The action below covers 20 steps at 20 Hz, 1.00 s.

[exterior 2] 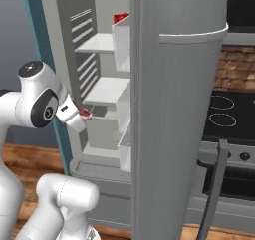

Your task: Take the steak from the fridge and place it on the digital scale on the counter by the fridge. Wait a few seconds for a reading, then move it to the plate on the dining counter.

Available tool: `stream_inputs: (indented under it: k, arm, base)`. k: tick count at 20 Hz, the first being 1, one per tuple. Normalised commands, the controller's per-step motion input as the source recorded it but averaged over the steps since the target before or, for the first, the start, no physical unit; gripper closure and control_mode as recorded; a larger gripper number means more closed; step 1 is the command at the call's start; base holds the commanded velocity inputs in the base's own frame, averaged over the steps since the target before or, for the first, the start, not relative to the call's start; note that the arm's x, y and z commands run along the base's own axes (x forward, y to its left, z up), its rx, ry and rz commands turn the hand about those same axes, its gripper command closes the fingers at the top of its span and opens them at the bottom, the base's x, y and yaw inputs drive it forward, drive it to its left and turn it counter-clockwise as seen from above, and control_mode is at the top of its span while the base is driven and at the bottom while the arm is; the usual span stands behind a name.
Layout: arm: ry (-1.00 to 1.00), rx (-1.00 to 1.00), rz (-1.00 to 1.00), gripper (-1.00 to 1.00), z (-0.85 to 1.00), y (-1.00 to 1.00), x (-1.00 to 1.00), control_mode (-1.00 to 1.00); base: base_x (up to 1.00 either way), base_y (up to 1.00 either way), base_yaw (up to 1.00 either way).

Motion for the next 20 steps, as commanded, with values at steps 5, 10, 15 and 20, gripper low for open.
stream_inputs:
  k: [5,10,15,20]
  arm:
    - [0.0,0.0,0.0,1.0,0.0,0.0,0.0,1.0]
    - [0.0,0.0,0.0,1.0,0.0,0.0,0.0,1.0]
    - [0.0,0.0,0.0,1.0,0.0,0.0,0.0,1.0]
    - [0.0,0.0,0.0,1.0,0.0,0.0,0.0,1.0]
  base:
    - [-1.0,0.42,-0.52]
    - [-1.0,0.25,-0.69]
    - [-1.0,0.23,-0.69]
    - [-0.93,-0.05,-0.65]
